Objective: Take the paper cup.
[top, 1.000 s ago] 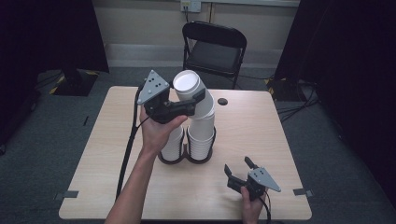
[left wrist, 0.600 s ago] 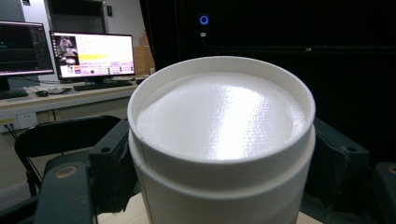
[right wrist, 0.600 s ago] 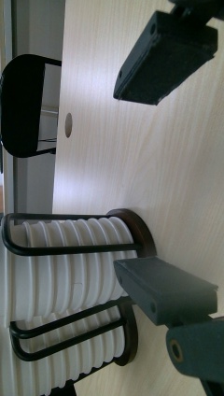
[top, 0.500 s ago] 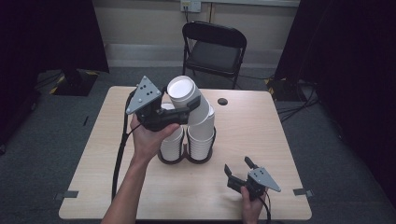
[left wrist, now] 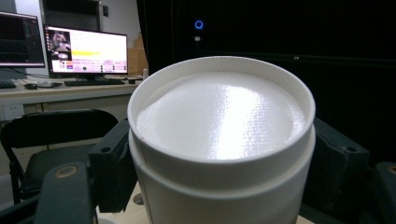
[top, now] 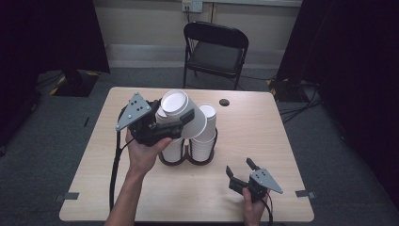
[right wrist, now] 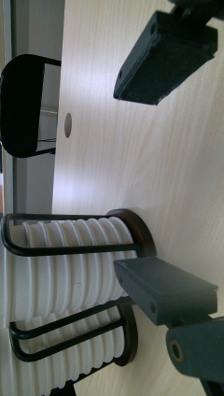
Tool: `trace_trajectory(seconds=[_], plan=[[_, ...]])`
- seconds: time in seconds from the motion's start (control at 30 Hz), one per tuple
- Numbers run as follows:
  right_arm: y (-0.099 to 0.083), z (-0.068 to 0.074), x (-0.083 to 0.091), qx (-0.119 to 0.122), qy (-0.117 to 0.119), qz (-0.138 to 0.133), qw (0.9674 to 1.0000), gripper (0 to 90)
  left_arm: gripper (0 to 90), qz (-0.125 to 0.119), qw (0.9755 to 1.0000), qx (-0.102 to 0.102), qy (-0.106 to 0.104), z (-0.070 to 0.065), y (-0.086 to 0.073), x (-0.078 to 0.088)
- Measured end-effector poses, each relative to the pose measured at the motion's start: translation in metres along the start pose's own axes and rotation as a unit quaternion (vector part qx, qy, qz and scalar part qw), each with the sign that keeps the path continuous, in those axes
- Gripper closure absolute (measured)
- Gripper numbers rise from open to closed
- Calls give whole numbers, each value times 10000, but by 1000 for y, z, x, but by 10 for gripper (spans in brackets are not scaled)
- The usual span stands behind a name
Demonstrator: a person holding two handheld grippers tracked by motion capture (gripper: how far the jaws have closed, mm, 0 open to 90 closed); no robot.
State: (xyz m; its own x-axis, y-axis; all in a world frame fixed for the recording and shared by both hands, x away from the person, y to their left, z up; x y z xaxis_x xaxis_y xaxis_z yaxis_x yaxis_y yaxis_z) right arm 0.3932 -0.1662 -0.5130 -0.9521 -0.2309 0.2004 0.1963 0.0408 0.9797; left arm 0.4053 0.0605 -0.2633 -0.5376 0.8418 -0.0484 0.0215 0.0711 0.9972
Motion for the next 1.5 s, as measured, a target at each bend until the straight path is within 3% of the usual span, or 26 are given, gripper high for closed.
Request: trace_trajectory(seconds=[0.17, 0.5, 0.73, 0.8, 0.93, 1.27, 1.4, 1.5], plan=[[0, 0, 0, 7, -8, -2, 10000, 146, 222, 115, 9999, 112, 32, 1, -12, 4], [0, 1, -1, 56, -34, 33, 10000, 142, 222, 229, 9995, 155, -141, -11, -35, 13], [-2, 4, -2, 197, 3, 115, 9997, 130, 222, 435, 9981, 410, -128, -16, -61, 14], [-1, 6, -2, 166, 112, 57, 9998, 127, 222, 463, 9978, 472, -108, -17, -68, 14], [-1, 11, -2, 356, -5, 45, 9994, 129, 222, 483, 9969, 599, -143, -18, -82, 14], [-2, 35, 0, 502, 428, 38, 9978, 154, 222, 675, 9949, 746, -113, -19, -105, 16], [-3, 54, 2, 575, 768, 94, 9953, 169, 222, 810, 9938, 759, -92, -17, -114, 18], [-3, 66, 4, 628, 986, 86, 9931, 178, 222, 808, 9928, 885, -93, -17, -122, 20]])
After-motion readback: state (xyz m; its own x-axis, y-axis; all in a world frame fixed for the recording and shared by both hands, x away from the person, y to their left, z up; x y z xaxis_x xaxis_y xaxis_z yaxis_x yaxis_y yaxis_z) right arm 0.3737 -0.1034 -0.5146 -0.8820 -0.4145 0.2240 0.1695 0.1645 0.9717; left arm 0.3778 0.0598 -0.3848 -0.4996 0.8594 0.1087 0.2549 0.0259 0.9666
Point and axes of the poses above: each handheld gripper's, and its own axes: x roughly backward along the jaws, y roughly out of its top, z roughly to its left, the point moved 9 cm from there along -x, roughly forward along the jaws, and after that the axes turned 10 degrees about -y, right-handed, at the moved point
